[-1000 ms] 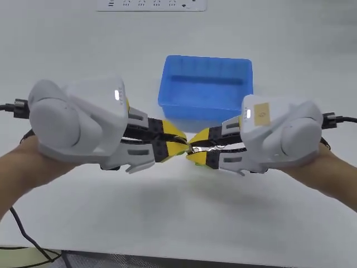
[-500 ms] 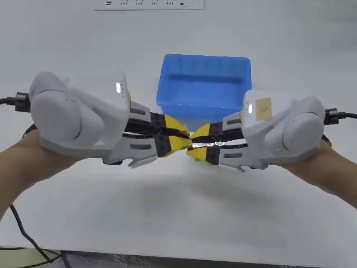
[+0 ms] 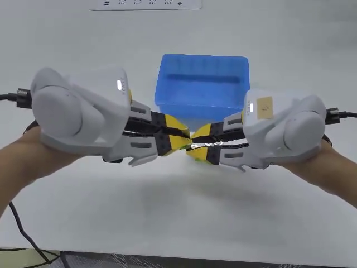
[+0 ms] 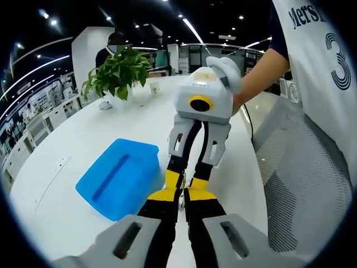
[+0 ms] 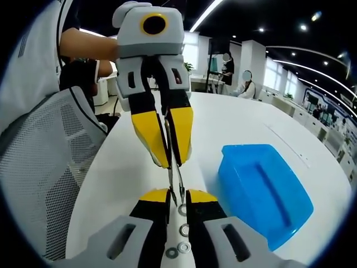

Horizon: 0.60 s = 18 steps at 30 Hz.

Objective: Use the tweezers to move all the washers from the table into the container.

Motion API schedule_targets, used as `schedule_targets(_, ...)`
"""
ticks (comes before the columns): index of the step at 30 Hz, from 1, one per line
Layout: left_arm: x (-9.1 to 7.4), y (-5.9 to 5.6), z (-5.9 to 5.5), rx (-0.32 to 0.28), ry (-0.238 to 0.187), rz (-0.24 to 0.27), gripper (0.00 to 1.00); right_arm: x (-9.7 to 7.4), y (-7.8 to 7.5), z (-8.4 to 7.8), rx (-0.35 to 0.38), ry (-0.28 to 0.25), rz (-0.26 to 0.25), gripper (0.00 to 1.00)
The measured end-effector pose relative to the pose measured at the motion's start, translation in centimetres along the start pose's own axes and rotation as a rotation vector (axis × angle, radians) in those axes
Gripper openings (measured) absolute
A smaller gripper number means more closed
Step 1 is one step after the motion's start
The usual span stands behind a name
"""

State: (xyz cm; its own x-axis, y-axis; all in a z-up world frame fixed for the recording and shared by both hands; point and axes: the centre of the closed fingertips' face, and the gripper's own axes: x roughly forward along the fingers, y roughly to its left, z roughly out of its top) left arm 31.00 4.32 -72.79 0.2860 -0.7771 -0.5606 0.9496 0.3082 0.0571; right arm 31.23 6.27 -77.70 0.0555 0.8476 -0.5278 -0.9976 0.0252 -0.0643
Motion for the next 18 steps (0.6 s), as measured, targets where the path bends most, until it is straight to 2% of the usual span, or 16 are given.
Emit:
schedule_targets(13, -0.10, -0.16, -0.01, -0.002, -0.006, -0.024, 0.08, 0.09, 0.14, -0.09, 0.004, -0.005, 0.006, 0.10)
schedule_targets(18, -0.12, -0.15, 0.01, 0.016, -0.008, -0.025, 0.07, 0.30, 0.14, -0.01, 0.007, -0.006, 0.015, 0.11)
